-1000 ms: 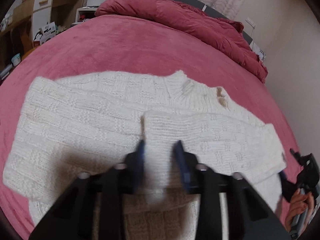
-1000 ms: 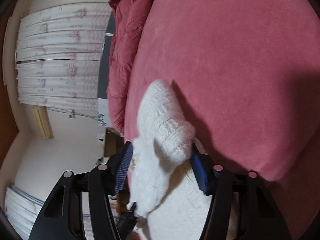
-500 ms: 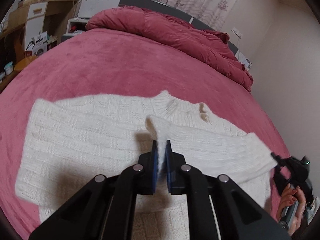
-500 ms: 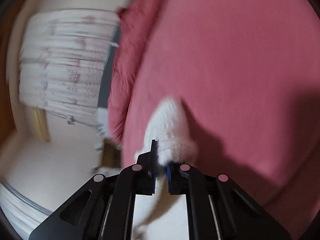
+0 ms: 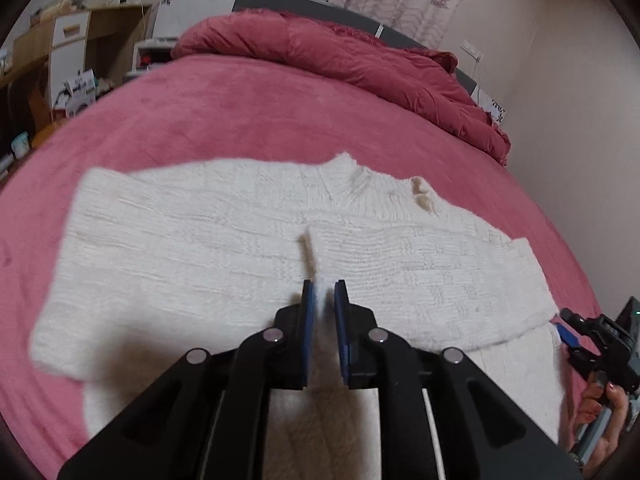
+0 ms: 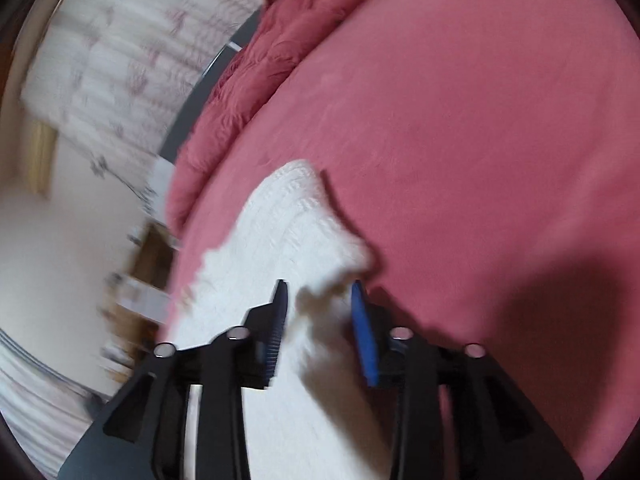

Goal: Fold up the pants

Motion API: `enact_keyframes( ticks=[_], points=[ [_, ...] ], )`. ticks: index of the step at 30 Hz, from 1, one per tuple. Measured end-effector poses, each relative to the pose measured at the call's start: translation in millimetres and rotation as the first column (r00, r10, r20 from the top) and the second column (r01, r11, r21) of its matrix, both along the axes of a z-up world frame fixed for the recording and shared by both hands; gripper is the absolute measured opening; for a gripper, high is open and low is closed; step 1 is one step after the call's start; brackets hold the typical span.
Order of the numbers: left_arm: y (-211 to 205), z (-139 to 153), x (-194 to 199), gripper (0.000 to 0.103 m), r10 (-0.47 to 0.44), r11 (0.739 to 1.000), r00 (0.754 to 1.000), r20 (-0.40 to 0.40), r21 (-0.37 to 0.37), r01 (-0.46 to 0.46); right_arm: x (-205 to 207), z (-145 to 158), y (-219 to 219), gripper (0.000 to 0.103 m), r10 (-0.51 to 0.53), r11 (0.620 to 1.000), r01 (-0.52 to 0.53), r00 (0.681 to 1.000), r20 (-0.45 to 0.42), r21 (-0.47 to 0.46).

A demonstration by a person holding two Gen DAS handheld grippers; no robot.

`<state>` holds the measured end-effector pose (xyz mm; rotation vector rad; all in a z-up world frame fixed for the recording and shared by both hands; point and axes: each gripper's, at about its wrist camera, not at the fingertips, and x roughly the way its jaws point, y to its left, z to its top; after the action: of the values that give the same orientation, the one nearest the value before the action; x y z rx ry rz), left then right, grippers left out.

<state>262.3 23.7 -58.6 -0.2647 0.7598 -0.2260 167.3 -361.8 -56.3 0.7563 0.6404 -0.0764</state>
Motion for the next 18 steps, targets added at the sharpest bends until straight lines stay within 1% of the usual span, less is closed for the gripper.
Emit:
enact_keyframes(
  ticks=[1, 2, 3, 4, 5, 6, 8, 9, 10, 11, 12, 13, 14, 15, 16, 17, 18],
  points=[
    [2, 6, -8, 0.01, 0.017, 1.0, 0.999, 0.034, 0.013, -0.017, -6, 10, 3, 0.033, -0.002, 0.998, 0.003, 1.0, 0.024, -0.062],
    [3, 11, -12, 0.01, 0.032, 0.999, 0.998, 0.06, 0.018, -0.033, -7, 17, 5, 0.033, 0.007, 0.995, -0.003, 0.999, 0.044, -0.099],
    [3, 15, -14, 0.009, 0.048, 0.998, 0.995, 0.083, 0.024, -0.05, 0, 24, 8, 0.033, 0.033, 0.992, -0.025, 0.997, 0.064, -0.122],
    [0, 19, -14, 0.01, 0.051, 0.998, 0.994, 0.102, 0.032, -0.055, 12, 29, 14, 0.033, 0.086, 0.986, -0.075, 0.993, 0.076, -0.147],
    [-7, 22, -9, 0.01, 0.029, 0.998, 0.995, 0.099, 0.045, -0.033, 23, 33, 21, 0.033, 0.125, 0.977, -0.11, 0.99, 0.07, -0.18],
    [-13, 23, -4, 0.01, 0.012, 0.998, 0.996, 0.092, 0.061, -0.018, 38, 36, 30, 0.033, 0.153, 0.966, -0.137, 0.987, 0.058, -0.22],
    [-33, 20, 10, 0.01, -0.036, 0.99, 0.997, 0.069, 0.138, 0.026, 76, 35, 52, 0.033, 0.224, 0.929, -0.218, 0.975, -0.014, -0.3],
    [-41, 16, 17, 0.012, -0.055, 0.983, 0.997, 0.055, 0.179, 0.044, 87, 33, 58, 0.033, 0.221, 0.918, -0.221, 0.974, -0.037, -0.331],
    [-46, 13, 22, 0.012, -0.059, 0.977, 0.997, 0.044, 0.209, 0.049, 101, 29, 65, 0.033, 0.225, 0.9, -0.234, 0.972, -0.066, -0.368],
    [-49, 8, 27, 0.012, -0.06, 0.971, 0.998, 0.028, 0.232, 0.052, 114, 22, 69, 0.033, 0.238, 0.886, -0.26, 0.966, -0.103, -0.384],
    [-48, 0, 34, 0.012, -0.057, 0.968, 0.998, 0.002, 0.246, 0.055, 123, 15, 70, 0.033, 0.222, 0.879, -0.258, 0.966, -0.134, -0.4],
    [-46, -4, 36, 0.012, -0.052, 0.969, 0.999, -0.004, 0.241, 0.052, 130, 10, 69, 0.033, 0.203, 0.879, -0.248, 0.968, -0.15, -0.408],
    [-42, -7, 38, 0.012, -0.047, 0.973, 0.999, -0.001, 0.225, 0.046, 136, 2, 64, 0.03, 0.18, 0.883, -0.236, 0.968, -0.173, -0.406],
    [-40, -8, 39, 0.012, -0.044, 0.975, 0.999, -0.001, 0.217, 0.043, 138, -4, 58, 0.029, 0.159, 0.891, -0.221, 0.97, -0.182, -0.396],
    [-37, -10, 40, 0.012, -0.043, 0.977, 0.999, -0.001, 0.209, 0.042, 140, -6, 54, 0.025, 0.128, 0.907, -0.182, 0.978, -0.165, -0.38],
    [-34, -12, 40, 0.012, -0.044, 0.979, 0.999, 0.005, 0.2, 0.042, 140, -6, 49, 0.019, 0.096, 0.914, -0.149, 0.983, -0.156, -0.378],
    [-30, -15, 40, 0.012, -0.048, 0.983, 0.999, 0.011, 0.179, 0.045, 139, -9, 47, 0.018, 0.081, 0.915, -0.132, 0.986, -0.147, -0.381]
  ],
)
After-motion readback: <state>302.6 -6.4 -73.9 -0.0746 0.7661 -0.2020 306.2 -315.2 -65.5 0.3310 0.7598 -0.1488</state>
